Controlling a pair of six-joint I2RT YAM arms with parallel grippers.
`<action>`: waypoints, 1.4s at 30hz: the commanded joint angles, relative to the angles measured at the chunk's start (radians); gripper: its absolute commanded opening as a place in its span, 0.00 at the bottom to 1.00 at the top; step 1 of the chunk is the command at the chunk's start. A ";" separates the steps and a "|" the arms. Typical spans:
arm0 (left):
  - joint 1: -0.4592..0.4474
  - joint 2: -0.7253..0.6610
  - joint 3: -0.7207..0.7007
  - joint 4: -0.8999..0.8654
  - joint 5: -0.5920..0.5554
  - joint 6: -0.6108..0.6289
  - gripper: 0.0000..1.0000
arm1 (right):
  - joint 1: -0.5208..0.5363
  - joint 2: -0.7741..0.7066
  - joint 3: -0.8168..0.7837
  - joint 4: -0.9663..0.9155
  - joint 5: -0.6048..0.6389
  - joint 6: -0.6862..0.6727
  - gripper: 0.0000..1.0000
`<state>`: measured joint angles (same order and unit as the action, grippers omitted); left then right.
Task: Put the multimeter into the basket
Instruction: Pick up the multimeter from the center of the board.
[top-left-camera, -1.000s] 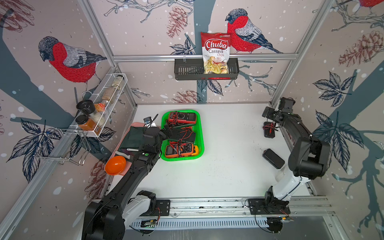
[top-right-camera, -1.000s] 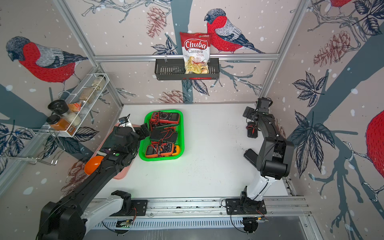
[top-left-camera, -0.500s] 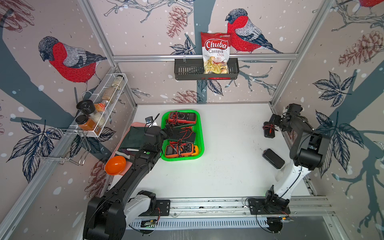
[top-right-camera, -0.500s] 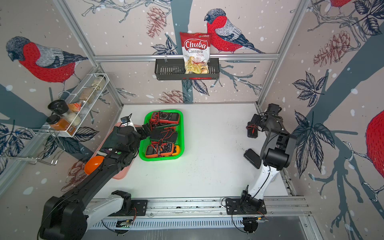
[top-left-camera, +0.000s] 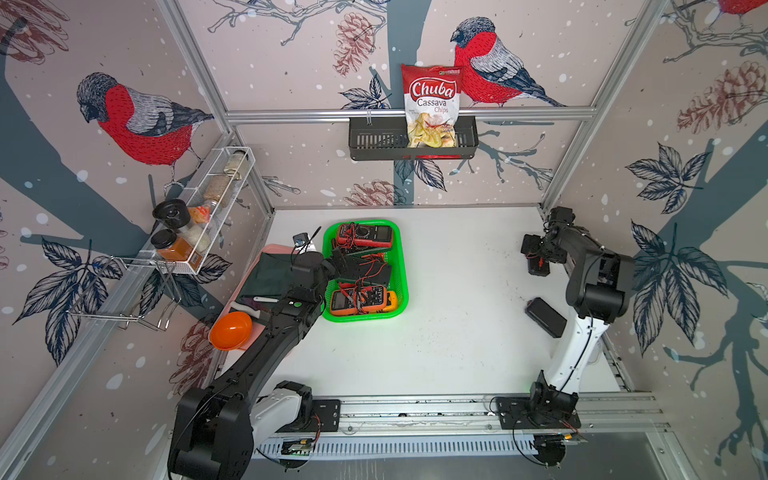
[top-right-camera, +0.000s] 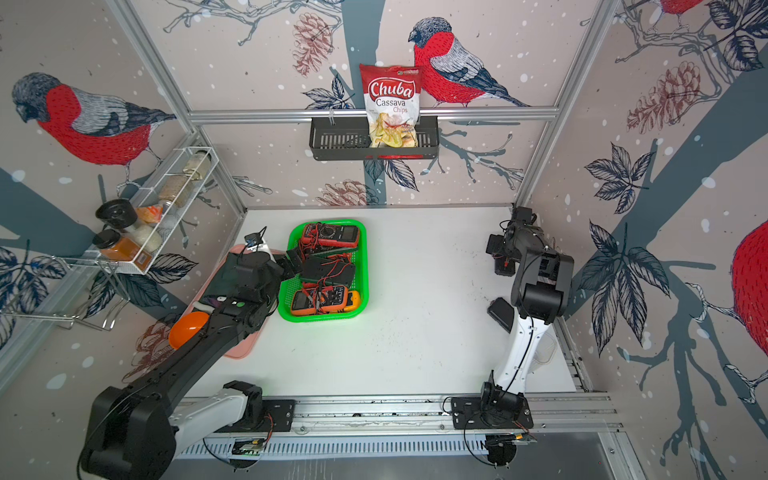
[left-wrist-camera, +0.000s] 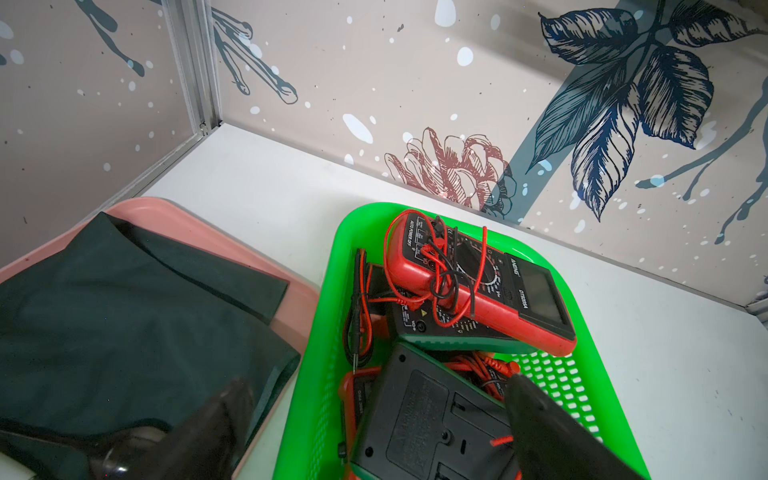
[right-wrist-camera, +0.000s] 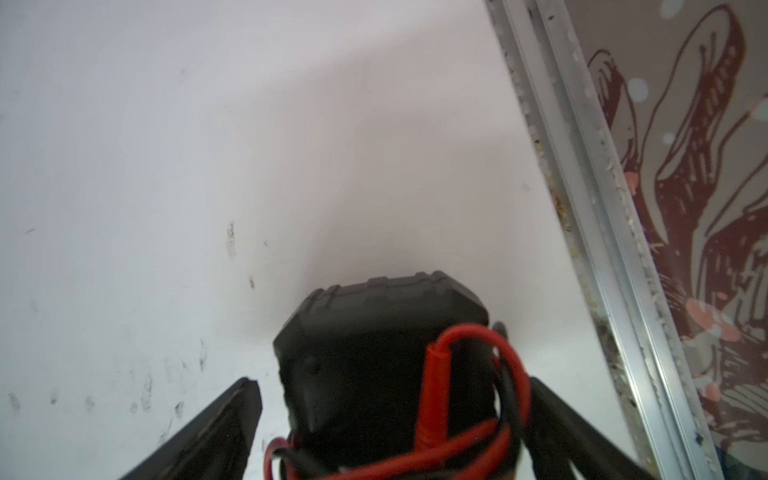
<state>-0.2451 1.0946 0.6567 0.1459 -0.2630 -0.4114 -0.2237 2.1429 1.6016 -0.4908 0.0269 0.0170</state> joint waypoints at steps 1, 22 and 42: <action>0.001 0.002 0.006 0.033 -0.010 0.005 0.98 | 0.001 0.018 0.011 -0.024 0.038 -0.017 1.00; 0.001 -0.009 -0.007 0.027 -0.016 -0.002 0.98 | 0.093 -0.011 -0.020 0.023 -0.152 -0.045 0.55; 0.001 -0.115 -0.113 0.067 -0.137 -0.068 0.98 | 0.662 -0.235 0.085 0.078 -0.073 -0.257 0.26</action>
<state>-0.2451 0.9890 0.5503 0.1535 -0.3779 -0.4667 0.3763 1.9137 1.6455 -0.4236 -0.0669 -0.1596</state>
